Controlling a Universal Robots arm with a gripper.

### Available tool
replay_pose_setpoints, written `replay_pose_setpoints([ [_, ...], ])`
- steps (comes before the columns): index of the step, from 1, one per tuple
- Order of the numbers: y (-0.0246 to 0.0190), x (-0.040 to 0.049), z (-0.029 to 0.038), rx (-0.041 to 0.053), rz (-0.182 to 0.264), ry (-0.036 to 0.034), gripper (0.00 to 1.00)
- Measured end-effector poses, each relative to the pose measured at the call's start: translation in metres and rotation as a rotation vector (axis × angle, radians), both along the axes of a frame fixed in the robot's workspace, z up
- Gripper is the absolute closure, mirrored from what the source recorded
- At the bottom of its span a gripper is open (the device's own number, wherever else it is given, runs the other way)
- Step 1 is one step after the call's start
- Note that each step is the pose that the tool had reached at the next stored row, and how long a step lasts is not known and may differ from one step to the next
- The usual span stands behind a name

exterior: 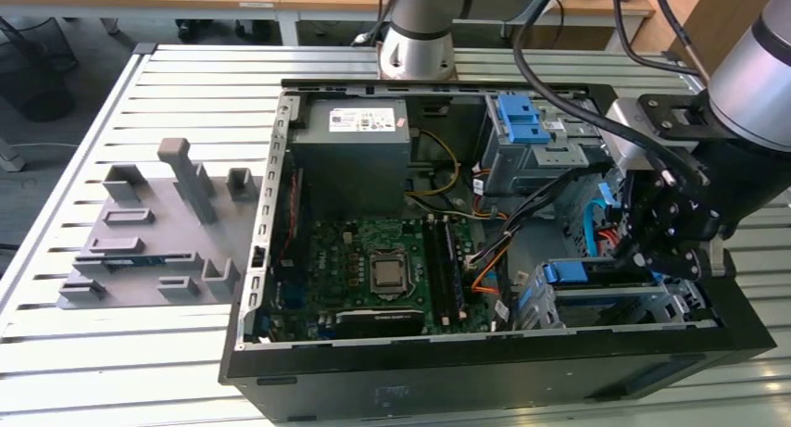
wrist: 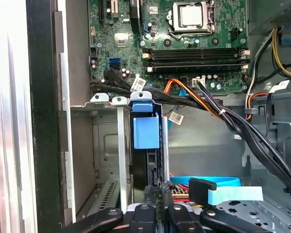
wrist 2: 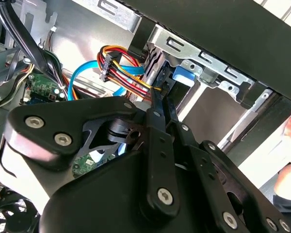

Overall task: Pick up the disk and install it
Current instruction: 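Insert the first disk wire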

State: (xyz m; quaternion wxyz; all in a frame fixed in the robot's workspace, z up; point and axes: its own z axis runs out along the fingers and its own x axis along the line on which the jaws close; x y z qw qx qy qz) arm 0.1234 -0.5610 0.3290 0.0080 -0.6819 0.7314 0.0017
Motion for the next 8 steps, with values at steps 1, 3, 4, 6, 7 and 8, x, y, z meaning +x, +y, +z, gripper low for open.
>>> replay_pose_setpoints([
  [1,0.0000,0.0000,0.0000,0.0000,0.000,0.0001,0.82],
  [3,0.0000,0.0000,0.0011,-0.0001,0.000,0.0000,0.76],
  [4,0.0000,0.0000,0.0025,0.0000,0.000,0.0000,0.76],
  [6,0.0000,0.0000,0.0062,-0.0004,0.000,-0.0001,0.76],
  [7,0.0000,0.0000,0.0079,-0.0003,0.000,0.0000,0.76],
  [8,0.0000,0.0000,0.0094,-0.0004,0.000,-0.0001,0.76],
])
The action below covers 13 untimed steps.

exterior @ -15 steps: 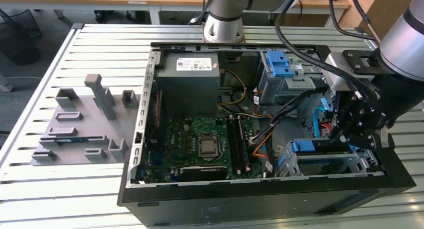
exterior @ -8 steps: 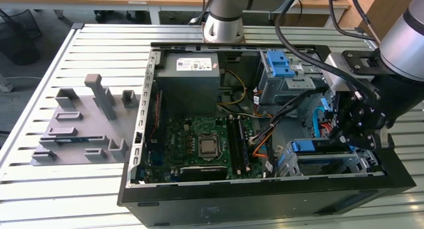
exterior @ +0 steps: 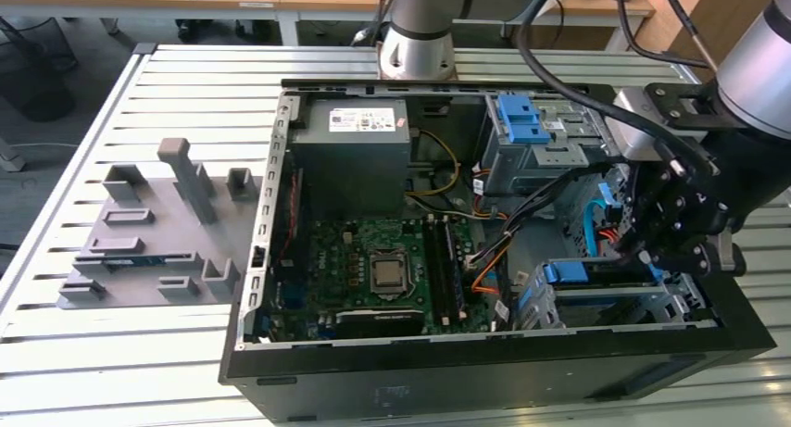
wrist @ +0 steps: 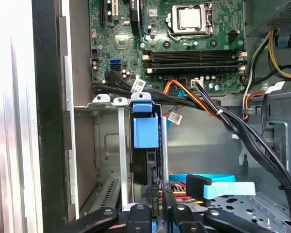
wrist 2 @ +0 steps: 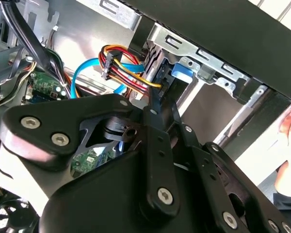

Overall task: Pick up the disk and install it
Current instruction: 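Insert the first disk wire, then insert the second disk wire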

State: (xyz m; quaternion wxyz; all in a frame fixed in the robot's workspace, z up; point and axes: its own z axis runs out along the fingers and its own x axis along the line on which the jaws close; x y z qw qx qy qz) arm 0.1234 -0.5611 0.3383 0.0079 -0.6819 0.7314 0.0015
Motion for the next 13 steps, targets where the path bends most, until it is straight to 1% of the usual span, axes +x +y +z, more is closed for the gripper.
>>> replay_pose_setpoints([
  [4,0.0000,0.0000,0.0007,0.0004,0.000,0.0000,0.78],
  [5,0.0000,0.0000,0.0009,0.0001,0.000,0.0000,0.89],
  [13,0.0000,0.0000,0.0015,0.0000,0.000,0.0000,0.89],
])
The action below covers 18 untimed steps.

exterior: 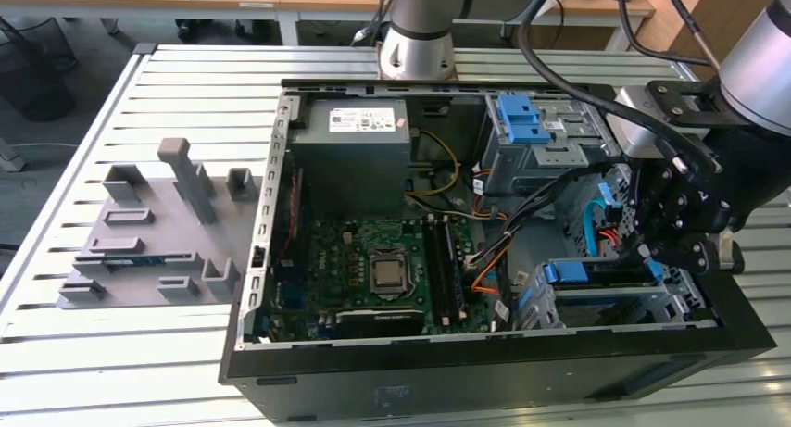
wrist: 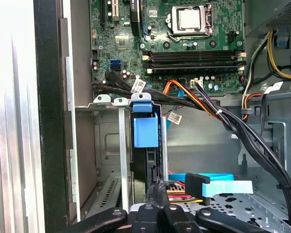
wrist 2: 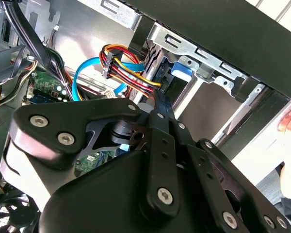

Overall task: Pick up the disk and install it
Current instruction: 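Insert the second disk wire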

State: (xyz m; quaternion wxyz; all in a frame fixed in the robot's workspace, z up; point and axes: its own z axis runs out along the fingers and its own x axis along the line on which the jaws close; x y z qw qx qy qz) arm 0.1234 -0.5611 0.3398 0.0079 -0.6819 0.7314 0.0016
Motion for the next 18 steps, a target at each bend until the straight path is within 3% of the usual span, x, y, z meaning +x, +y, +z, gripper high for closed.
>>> replay_pose_setpoints([
  [9,0.0000,0.0000,0.0011,-0.0004,0.000,0.0000,0.89],
  [18,0.0000,0.0000,0.0123,0.0000,0.000,0.0001,0.89],
])
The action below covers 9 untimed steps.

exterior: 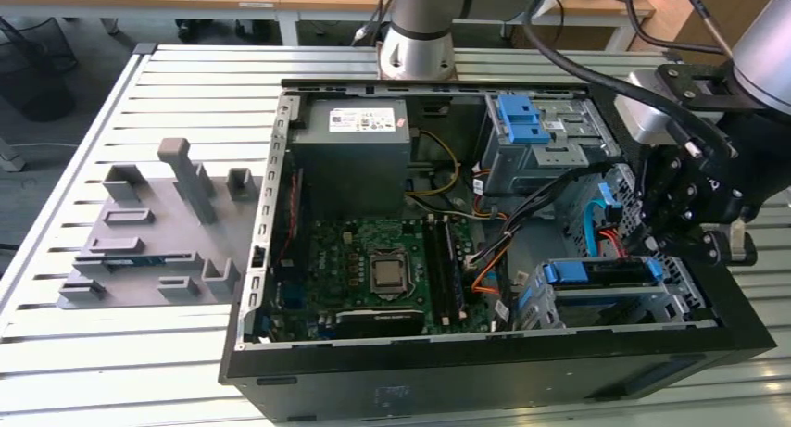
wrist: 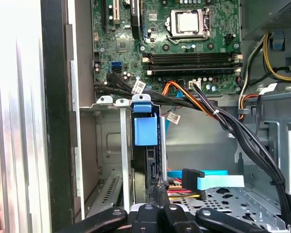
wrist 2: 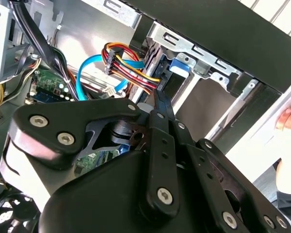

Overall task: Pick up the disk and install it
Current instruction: 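Insert the second disk wire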

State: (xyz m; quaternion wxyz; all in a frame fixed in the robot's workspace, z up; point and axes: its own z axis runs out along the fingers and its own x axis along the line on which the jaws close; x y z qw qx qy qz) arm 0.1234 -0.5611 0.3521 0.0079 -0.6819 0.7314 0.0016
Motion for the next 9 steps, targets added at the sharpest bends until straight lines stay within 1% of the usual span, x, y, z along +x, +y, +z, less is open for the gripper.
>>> replay_pose_setpoints([
  [5,0.0000,0.0000,0.0075,0.0000,0.000,0.0000,0.89],
  [9,0.0000,0.0000,0.0085,0.0004,0.000,0.0000,0.89],
])
